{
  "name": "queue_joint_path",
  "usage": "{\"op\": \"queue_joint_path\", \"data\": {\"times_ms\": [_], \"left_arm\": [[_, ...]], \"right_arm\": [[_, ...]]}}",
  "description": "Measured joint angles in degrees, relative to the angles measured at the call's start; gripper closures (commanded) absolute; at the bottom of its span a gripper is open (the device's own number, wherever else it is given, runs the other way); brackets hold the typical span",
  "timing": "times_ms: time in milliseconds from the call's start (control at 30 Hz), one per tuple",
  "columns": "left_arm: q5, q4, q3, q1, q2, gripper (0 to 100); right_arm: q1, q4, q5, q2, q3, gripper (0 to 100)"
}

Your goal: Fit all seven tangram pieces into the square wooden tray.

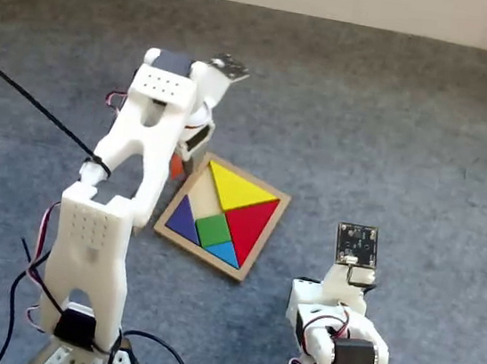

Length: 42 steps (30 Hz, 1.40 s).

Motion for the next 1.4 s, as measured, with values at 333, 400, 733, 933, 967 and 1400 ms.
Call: {"op": "queue_joint_path", "data": {"times_ms": [333,400,733,933,967,1400], "left_arm": [[11.3,3.9,0.0,3.9,-2.5,96],[13.5,3.9,1.3,4.0,-2.5,96],[21.4,1.1,8.0,6.2,-2.5,95],[21.9,0.3,8.2,5.9,-2.5,80],[21.9,0.3,8.2,6.0,-2.5,78],[22.0,0.3,8.2,5.9,-2.5,77]], "right_arm": [[0.0,0.0,0.0,0.0,0.0,96.4],[0.0,0.0,0.0,0.0,0.0,96.4],[0.0,0.0,0.0,0.0,0.0,96.4],[0.0,0.0,0.0,0.0,0.0,96.4],[0.0,0.0,0.0,0.0,0.0,96.4],[0.0,0.0,0.0,0.0,0.0,96.4]]}}
